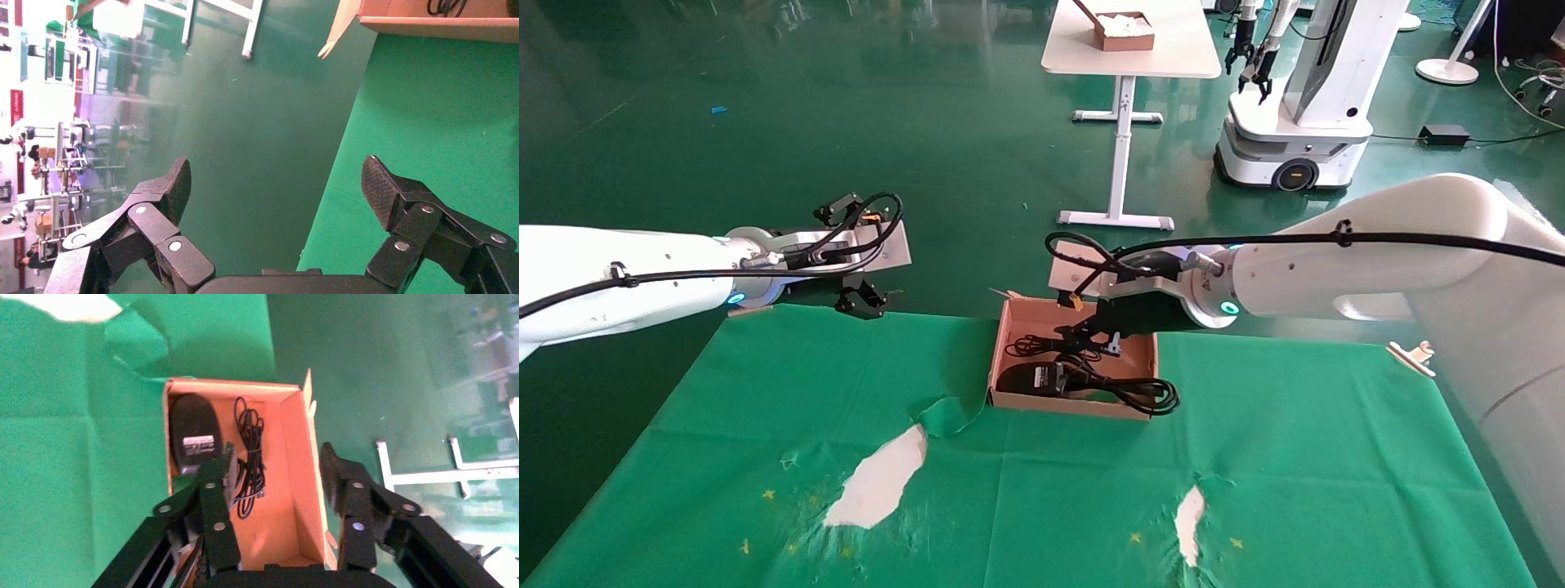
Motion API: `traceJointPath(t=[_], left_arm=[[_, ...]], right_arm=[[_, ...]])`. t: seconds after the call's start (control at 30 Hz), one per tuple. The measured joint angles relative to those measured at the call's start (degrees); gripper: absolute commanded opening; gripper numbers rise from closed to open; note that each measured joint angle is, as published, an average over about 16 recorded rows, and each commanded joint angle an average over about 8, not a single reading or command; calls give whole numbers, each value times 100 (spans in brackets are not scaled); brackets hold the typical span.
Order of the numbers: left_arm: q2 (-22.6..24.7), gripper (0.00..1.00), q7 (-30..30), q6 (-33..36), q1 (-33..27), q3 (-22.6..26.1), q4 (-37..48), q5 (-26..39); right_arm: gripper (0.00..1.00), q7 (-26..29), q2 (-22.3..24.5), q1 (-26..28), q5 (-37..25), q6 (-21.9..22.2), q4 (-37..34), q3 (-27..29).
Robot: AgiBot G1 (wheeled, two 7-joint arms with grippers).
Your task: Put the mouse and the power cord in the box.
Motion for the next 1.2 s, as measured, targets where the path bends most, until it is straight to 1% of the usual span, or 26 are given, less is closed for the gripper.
traceJointPath(t=[0.2, 0.73, 0.97, 1.2], left_arm=[[0, 100, 1, 0, 0, 0, 1, 0], [-24, 100, -9, 46, 37, -51, -33, -37], [-184, 100, -72, 354, 279, -390, -257, -283], [-486, 100, -190, 939, 738, -1033, -679, -749]], right_arm=[[100, 69, 306, -276, 464, -218, 327, 164], [100, 329, 1439, -1304, 2194, -1009, 1527, 775], [100, 444, 1944, -1761, 2963, -1360, 2062, 1047], [100, 560, 2450, -2220, 3736, -1714, 2598, 1321]])
